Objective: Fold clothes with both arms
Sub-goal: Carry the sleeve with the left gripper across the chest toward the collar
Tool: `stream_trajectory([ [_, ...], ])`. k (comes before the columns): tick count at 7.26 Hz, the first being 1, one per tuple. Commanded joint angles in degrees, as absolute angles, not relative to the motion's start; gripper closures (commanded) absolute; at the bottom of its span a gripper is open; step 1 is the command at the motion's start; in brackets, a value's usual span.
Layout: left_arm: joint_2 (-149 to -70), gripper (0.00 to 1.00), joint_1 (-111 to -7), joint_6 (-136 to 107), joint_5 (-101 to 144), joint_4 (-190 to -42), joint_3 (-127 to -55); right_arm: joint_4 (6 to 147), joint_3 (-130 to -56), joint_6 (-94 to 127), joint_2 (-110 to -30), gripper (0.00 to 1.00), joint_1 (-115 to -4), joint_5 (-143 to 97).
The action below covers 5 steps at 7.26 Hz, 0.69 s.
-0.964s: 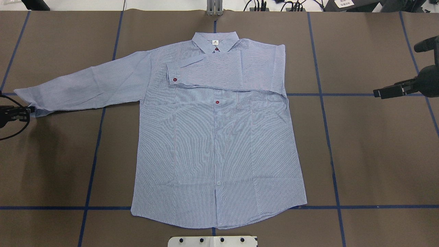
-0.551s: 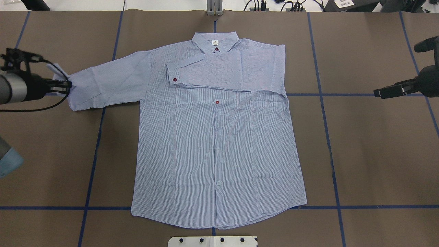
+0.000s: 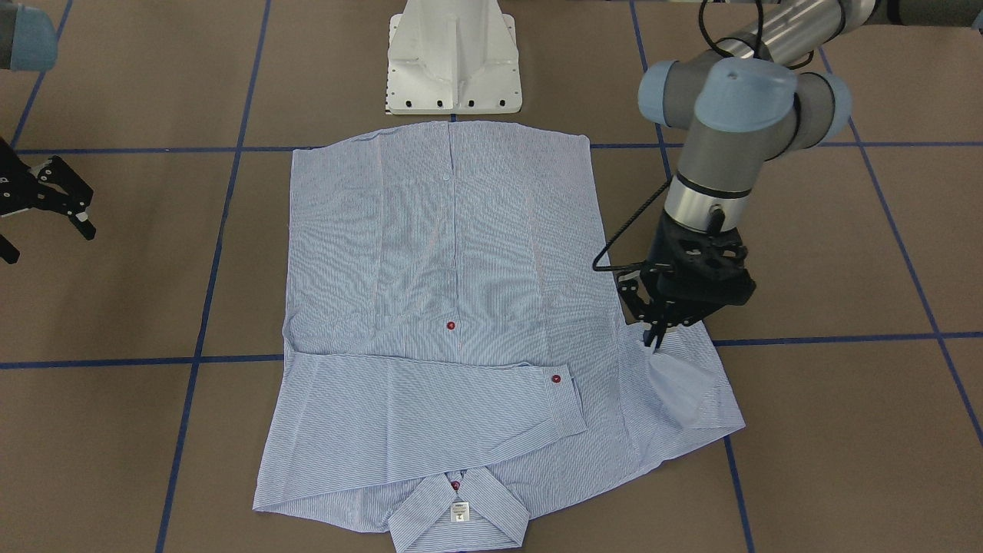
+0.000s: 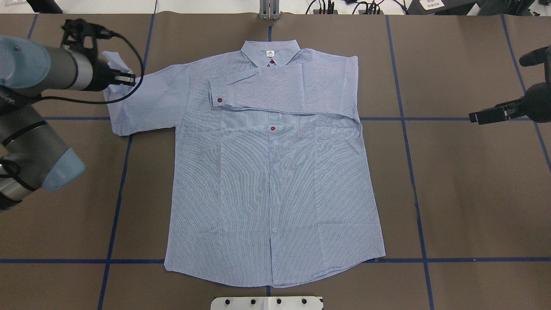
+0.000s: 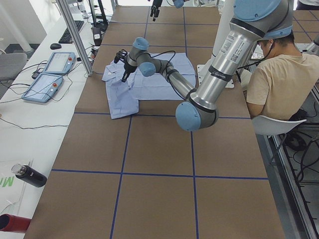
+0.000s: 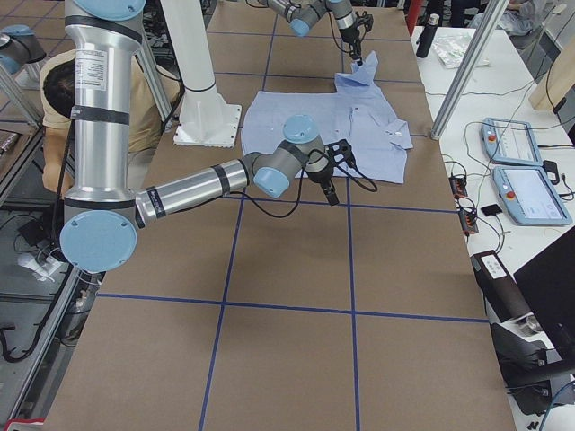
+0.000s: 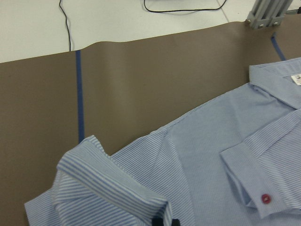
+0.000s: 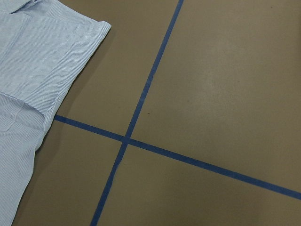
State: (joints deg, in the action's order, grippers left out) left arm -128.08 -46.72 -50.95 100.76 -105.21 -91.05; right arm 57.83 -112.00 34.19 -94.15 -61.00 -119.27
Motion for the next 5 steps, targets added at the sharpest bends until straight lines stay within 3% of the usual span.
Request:
stream_trajectory([
  [1,-143.3,1.00,-44.3,-58.3,100.5,-103.2,-77.8,57.8,-111.7,34.2,-93.9,0.00,-61.0,-119.2],
  [5,-152.5,1.00,-39.6,-67.0,97.3,-103.6,-69.5,57.8,-111.5,34.2,-93.5,0.00,-61.0,-119.2],
])
